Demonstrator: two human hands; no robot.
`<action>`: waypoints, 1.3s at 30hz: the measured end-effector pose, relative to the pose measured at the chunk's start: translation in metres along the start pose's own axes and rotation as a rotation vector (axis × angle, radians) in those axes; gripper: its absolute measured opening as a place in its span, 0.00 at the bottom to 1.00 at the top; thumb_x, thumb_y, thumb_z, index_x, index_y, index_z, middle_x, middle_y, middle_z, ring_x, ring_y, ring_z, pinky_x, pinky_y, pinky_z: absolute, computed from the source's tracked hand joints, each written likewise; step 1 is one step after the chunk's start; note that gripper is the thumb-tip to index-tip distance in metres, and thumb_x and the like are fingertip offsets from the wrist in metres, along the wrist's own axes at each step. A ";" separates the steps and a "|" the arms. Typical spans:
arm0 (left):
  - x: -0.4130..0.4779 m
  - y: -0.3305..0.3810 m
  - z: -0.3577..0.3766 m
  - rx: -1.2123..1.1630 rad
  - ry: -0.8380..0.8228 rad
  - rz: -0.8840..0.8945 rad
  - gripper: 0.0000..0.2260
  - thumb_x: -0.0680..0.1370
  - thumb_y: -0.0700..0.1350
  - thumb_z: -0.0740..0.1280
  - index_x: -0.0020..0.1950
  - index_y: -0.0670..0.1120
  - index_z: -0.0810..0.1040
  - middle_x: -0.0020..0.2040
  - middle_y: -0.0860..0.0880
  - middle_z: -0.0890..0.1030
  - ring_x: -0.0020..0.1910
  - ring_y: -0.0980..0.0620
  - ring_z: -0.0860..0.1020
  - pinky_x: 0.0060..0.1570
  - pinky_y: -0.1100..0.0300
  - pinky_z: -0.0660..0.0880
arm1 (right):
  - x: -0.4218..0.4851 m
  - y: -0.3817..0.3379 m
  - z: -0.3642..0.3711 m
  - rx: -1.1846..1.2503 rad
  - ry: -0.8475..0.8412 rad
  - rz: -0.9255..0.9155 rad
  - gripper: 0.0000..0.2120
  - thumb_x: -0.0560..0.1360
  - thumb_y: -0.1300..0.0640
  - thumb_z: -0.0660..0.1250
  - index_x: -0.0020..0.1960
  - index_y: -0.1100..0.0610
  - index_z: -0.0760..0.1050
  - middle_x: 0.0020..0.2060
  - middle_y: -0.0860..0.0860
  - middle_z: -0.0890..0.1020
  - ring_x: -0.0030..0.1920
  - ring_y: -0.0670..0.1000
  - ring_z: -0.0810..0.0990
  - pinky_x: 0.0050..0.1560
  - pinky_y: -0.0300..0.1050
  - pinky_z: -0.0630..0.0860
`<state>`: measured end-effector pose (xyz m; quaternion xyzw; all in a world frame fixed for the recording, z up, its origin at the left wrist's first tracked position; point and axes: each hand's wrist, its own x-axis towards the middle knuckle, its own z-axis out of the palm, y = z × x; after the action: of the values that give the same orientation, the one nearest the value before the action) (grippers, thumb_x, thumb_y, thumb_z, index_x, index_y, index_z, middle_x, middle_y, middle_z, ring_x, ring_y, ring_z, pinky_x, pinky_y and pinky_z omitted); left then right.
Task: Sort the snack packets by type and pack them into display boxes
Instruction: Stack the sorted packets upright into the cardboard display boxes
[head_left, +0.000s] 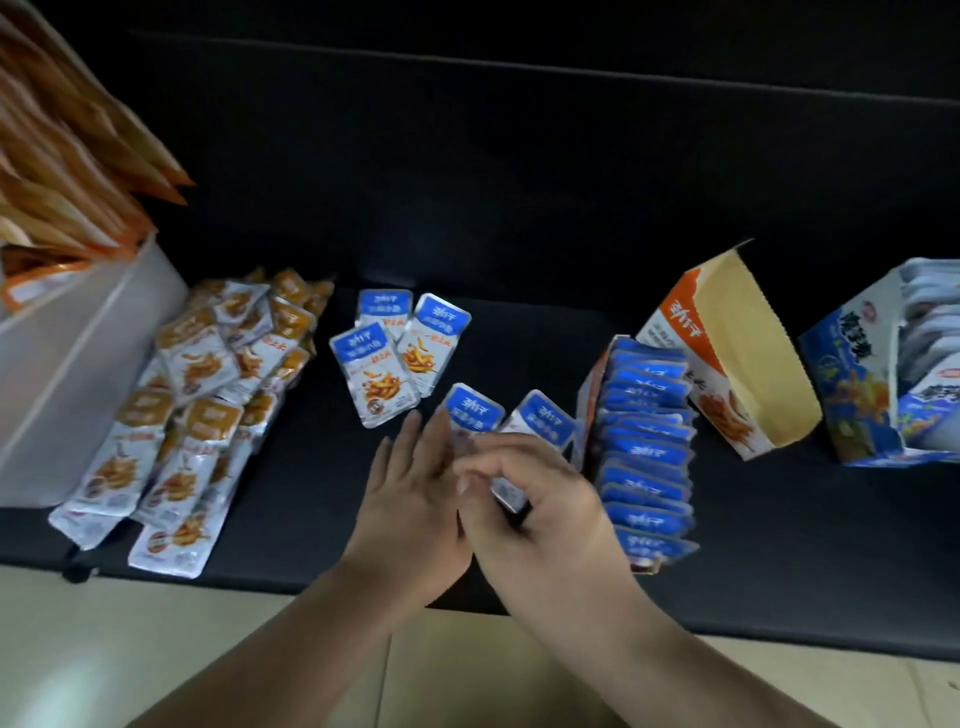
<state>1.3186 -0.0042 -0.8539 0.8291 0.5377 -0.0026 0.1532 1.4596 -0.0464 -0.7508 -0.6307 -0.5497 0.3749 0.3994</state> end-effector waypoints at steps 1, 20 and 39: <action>0.001 -0.003 0.000 -0.001 -0.058 0.003 0.38 0.83 0.63 0.53 0.78 0.63 0.25 0.85 0.48 0.39 0.84 0.42 0.40 0.81 0.41 0.46 | 0.003 0.004 0.010 -0.034 -0.013 0.079 0.08 0.79 0.56 0.70 0.55 0.46 0.83 0.59 0.39 0.79 0.63 0.38 0.76 0.59 0.30 0.72; 0.109 -0.091 -0.079 0.033 -0.318 -0.104 0.39 0.80 0.59 0.63 0.82 0.66 0.39 0.83 0.50 0.31 0.81 0.42 0.30 0.81 0.42 0.40 | 0.083 0.058 0.057 -0.849 -0.280 0.196 0.36 0.82 0.35 0.56 0.83 0.38 0.40 0.82 0.48 0.44 0.82 0.57 0.40 0.82 0.58 0.49; -0.036 -0.079 -0.006 -0.316 0.070 0.041 0.33 0.75 0.53 0.58 0.82 0.61 0.61 0.86 0.55 0.47 0.84 0.47 0.40 0.81 0.40 0.53 | 0.048 0.065 0.050 -1.016 -0.145 0.166 0.24 0.80 0.37 0.58 0.69 0.49 0.68 0.62 0.52 0.67 0.59 0.55 0.67 0.60 0.51 0.73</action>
<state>1.2320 -0.0051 -0.8619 0.8051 0.5193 0.1141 0.2629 1.4455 0.0012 -0.8317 -0.7588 -0.6368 0.1342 -0.0273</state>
